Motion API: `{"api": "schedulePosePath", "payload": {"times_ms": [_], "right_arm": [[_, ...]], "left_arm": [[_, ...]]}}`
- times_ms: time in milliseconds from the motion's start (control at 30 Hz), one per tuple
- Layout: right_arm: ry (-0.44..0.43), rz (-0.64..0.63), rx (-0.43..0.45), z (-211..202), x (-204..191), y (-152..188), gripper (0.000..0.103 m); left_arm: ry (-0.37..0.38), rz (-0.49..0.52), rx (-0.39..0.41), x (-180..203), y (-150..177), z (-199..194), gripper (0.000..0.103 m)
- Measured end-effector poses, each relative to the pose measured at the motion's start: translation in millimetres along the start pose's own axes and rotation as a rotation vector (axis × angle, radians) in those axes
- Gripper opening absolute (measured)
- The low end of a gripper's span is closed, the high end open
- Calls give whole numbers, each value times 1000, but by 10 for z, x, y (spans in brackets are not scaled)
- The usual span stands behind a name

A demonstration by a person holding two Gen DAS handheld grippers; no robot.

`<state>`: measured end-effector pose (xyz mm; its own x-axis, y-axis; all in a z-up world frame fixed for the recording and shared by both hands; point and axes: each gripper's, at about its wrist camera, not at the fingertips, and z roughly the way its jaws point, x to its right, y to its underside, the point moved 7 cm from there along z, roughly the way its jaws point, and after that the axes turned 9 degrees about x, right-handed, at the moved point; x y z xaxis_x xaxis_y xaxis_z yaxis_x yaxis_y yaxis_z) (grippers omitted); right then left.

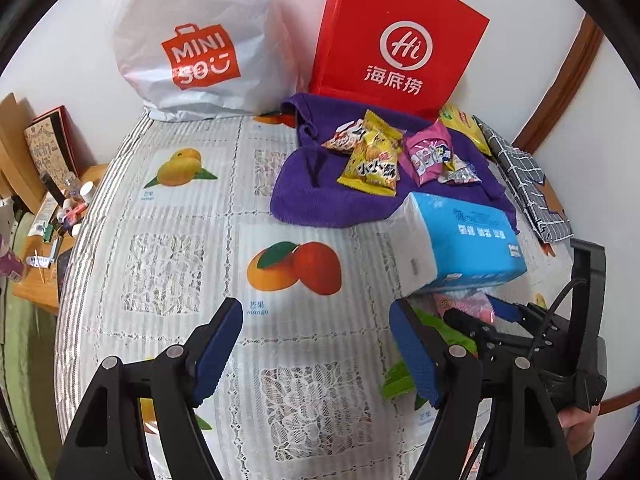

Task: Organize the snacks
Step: 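Reach the right tool to the pink wrapped candy and grasp it, then grasp the green triangular bag with the left tool while the right tool lifts the pink candy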

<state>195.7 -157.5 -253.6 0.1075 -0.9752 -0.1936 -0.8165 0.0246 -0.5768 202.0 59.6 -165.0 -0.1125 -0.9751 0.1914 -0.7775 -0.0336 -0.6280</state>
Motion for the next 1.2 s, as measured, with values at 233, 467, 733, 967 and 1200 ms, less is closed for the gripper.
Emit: {"api": "schedulePosePath", "payload": {"times_ms": [233, 467, 733, 967, 1200], "right_arm": [[-16, -44, 15, -79, -27, 40, 34], [-12, -31, 63, -323, 147, 54, 34], [22, -18, 97, -565, 453, 116, 34], [41, -7, 110, -717, 681, 173, 34], [51, 5, 123, -803, 833, 191, 34]], "left_arm": [[1, -7, -25, 13, 108, 85, 74], [32, 12, -39, 184, 194, 109, 74], [60, 59, -68, 512, 269, 199, 74], [87, 71, -80, 698, 298, 254, 74], [133, 96, -52, 918, 257, 162, 74]]}}
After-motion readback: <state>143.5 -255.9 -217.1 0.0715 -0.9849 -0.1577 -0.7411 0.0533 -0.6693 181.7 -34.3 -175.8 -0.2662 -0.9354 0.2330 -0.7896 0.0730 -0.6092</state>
